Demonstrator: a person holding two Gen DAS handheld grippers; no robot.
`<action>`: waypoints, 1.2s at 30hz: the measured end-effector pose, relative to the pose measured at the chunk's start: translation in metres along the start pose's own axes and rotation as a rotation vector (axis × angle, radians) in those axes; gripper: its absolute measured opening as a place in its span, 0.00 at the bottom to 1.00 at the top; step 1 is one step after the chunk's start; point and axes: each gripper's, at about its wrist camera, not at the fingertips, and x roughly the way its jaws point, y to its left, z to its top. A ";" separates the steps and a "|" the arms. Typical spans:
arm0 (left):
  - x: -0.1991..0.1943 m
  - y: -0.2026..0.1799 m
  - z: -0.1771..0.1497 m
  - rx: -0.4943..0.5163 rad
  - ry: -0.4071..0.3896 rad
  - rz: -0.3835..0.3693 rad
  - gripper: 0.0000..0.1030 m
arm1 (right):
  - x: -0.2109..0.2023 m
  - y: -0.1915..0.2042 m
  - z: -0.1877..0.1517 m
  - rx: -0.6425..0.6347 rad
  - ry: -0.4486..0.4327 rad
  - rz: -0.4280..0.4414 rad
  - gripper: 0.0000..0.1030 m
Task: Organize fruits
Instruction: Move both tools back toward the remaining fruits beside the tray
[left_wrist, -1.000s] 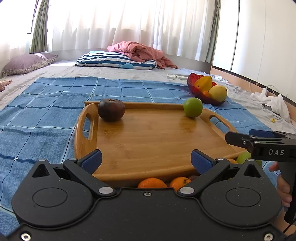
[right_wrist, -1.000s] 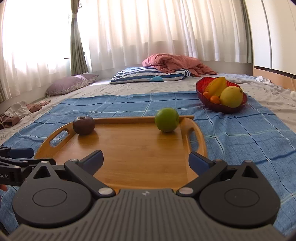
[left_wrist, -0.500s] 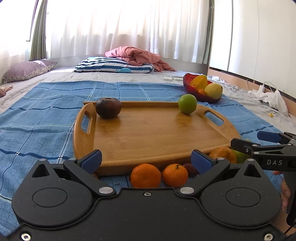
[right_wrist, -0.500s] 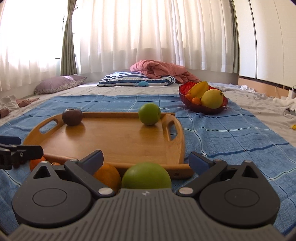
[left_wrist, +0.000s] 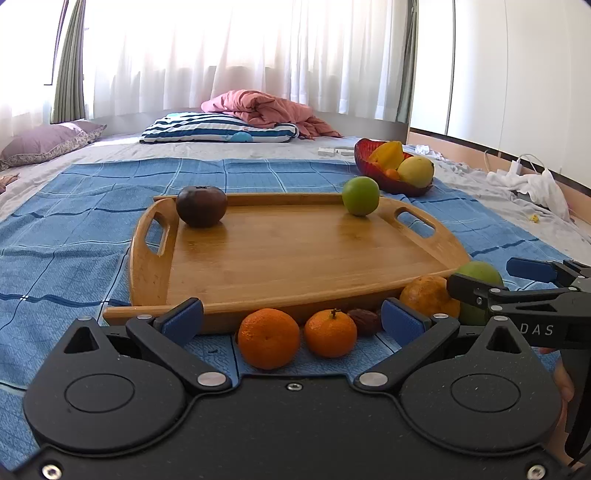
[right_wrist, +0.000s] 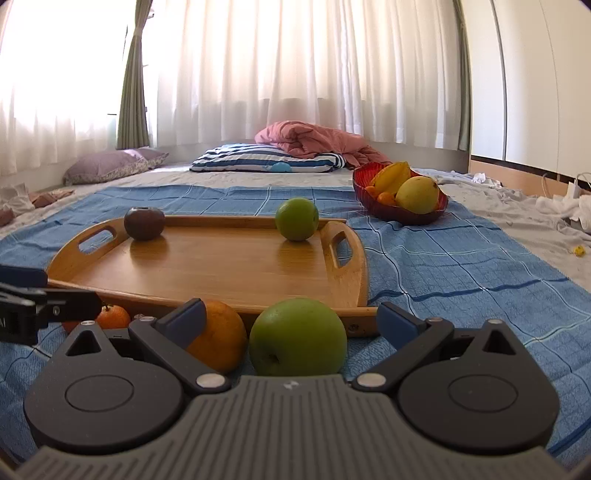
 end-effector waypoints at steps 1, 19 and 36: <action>0.000 0.000 0.000 0.003 0.000 -0.001 1.00 | 0.000 -0.001 0.000 0.005 0.001 0.003 1.00; -0.001 -0.008 -0.010 0.032 0.028 -0.016 0.72 | -0.001 0.007 -0.011 -0.007 0.043 0.061 0.97; -0.009 0.000 -0.013 0.041 0.002 0.085 0.53 | -0.009 0.003 -0.011 0.014 0.019 0.050 0.86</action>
